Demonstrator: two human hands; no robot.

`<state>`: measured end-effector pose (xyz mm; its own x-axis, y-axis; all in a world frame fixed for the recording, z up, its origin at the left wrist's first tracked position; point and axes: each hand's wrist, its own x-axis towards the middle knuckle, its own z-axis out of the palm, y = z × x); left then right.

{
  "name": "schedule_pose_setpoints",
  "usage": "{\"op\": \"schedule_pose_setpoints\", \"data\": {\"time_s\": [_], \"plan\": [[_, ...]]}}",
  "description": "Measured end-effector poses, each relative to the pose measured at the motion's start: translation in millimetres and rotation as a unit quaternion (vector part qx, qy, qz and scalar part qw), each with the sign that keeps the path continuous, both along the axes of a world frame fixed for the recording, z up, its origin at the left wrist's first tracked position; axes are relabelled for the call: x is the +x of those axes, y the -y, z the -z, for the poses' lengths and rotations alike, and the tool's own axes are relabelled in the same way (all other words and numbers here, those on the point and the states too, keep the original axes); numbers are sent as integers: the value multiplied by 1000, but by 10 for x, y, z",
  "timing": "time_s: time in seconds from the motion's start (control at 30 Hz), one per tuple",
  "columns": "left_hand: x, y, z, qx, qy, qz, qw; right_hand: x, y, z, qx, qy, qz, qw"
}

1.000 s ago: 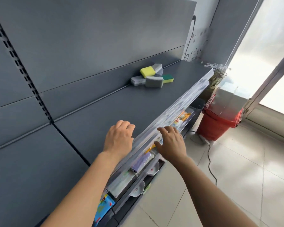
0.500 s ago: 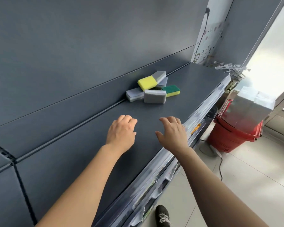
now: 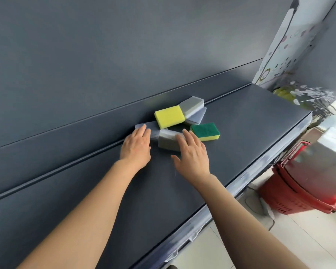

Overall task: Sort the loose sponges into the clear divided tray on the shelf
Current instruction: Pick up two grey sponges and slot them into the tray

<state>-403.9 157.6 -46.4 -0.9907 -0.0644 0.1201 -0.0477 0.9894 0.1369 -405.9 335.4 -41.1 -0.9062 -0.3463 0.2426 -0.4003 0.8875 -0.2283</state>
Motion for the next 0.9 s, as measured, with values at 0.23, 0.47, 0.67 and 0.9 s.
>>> {"op": "schedule_pose_setpoints", "data": {"time_s": [0.23, 0.47, 0.67, 0.9], "plan": [[-239, 3, 36, -37, 8, -56, 998, -347, 67, 77, -4, -23, -28, 999], [-96, 37, -82, 24, 21, -118, 992, -372, 132, 118, -3, 17, -52, 999], [281, 149, -140, 158, 90, -169, 969, -163, 196, 78, -64, 58, -74, 993], [990, 445, -240, 528, 55, -209, 821, 366, 416, -56, -251, 115, -71, 958]]}}
